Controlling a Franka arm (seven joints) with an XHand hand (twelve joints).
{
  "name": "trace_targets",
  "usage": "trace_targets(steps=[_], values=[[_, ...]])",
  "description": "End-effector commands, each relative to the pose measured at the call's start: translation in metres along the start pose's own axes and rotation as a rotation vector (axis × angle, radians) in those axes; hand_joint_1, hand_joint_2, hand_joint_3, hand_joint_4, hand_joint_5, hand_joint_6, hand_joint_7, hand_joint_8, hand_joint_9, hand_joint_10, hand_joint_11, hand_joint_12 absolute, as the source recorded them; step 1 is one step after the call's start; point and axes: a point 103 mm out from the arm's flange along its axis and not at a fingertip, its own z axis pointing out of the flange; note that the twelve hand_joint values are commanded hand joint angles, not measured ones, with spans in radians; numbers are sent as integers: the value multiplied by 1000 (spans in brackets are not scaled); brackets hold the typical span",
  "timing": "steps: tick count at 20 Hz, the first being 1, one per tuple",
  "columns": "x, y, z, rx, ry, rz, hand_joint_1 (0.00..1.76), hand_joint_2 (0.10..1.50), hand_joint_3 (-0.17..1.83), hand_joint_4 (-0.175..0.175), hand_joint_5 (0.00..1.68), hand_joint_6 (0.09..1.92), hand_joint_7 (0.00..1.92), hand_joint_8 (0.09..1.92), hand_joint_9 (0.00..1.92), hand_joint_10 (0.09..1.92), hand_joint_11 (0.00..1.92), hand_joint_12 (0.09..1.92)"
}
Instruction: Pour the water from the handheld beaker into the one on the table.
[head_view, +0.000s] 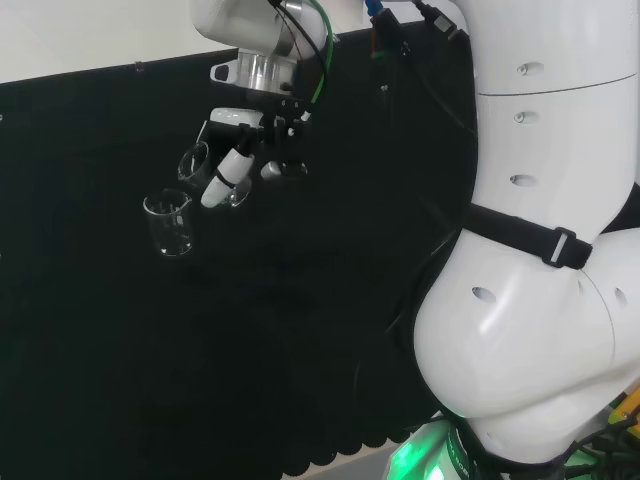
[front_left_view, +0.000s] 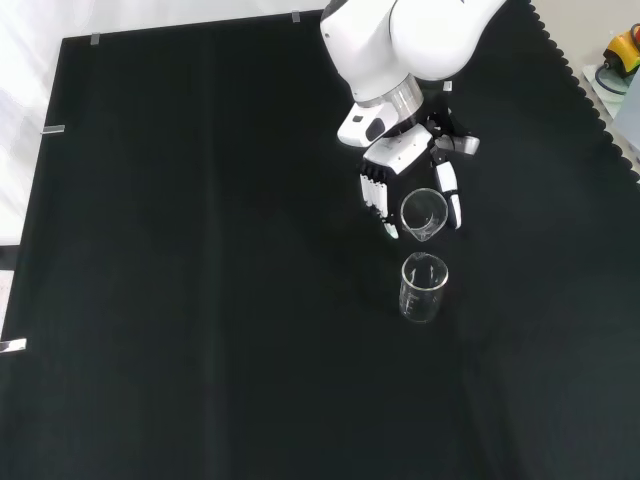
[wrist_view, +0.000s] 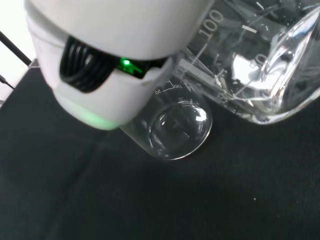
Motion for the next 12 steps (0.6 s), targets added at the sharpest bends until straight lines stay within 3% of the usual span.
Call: trace_targets(steps=[1, 6, 12], values=[[3, 2, 1, 10, -46, 18, 1435, 614, 604, -175, 1399, 364, 1554, 125, 1407, 440, 1207, 720], [7, 3, 2, 22, -68, 29, 1341, 573, 702, -175, 1417, 380, 1517, 256, 1610, 350, 1224, 719], [9, 4, 3, 32, -106, 46, 1331, 559, 739, -175, 1398, 435, 1479, 357, 1661, 292, 1230, 716]])
